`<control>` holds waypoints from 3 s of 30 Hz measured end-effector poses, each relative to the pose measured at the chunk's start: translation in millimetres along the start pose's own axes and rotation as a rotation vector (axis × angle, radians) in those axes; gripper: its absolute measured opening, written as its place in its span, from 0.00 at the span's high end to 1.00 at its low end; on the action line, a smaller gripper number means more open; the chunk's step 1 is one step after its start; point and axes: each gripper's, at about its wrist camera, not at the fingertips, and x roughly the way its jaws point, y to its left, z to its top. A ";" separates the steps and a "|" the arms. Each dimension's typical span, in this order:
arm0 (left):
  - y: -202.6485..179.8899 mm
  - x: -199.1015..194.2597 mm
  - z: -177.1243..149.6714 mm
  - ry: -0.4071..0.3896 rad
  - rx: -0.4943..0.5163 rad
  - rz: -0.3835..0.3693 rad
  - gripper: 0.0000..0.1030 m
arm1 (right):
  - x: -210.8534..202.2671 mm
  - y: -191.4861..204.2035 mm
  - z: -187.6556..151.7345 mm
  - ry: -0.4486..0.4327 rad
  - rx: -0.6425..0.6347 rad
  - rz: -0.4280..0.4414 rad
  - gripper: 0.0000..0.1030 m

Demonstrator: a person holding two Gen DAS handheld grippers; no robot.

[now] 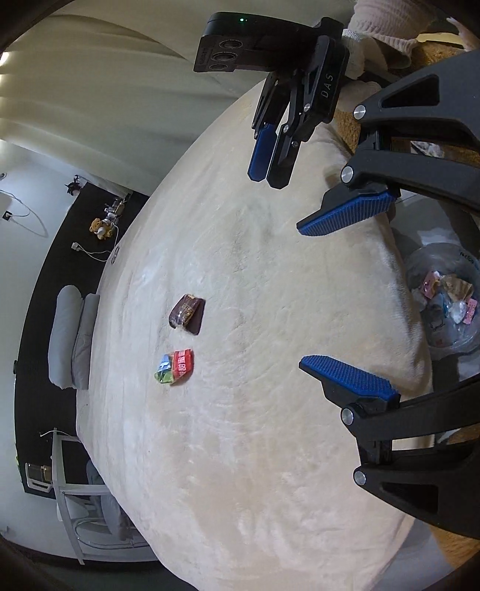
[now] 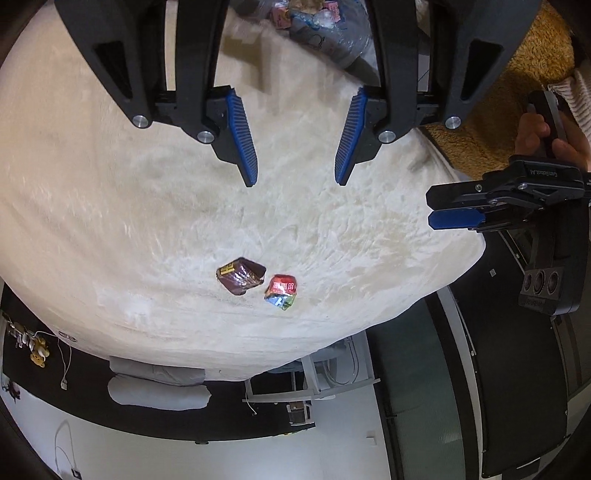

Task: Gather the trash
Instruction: 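Raise both tools back over the two wrappers on the bed, then grasp the brown package with the right gripper while the left grasps the red-green wrapper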

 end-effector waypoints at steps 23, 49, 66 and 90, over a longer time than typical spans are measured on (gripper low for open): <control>55.2 52.3 77.4 -0.051 -0.009 0.013 0.06 | 121.1 -61.1 84.3 0.032 -0.047 -0.001 0.12; 81.9 80.1 95.7 0.001 -0.015 0.038 0.06 | 223.9 -80.1 114.7 0.182 -0.097 -0.037 0.33; 82.5 101.7 109.3 0.013 0.018 0.120 0.06 | 176.8 -73.8 116.2 0.106 -0.075 -0.039 0.34; 63.0 194.0 142.0 0.035 0.069 0.268 0.19 | 111.4 -97.9 104.9 0.048 0.002 -0.095 0.34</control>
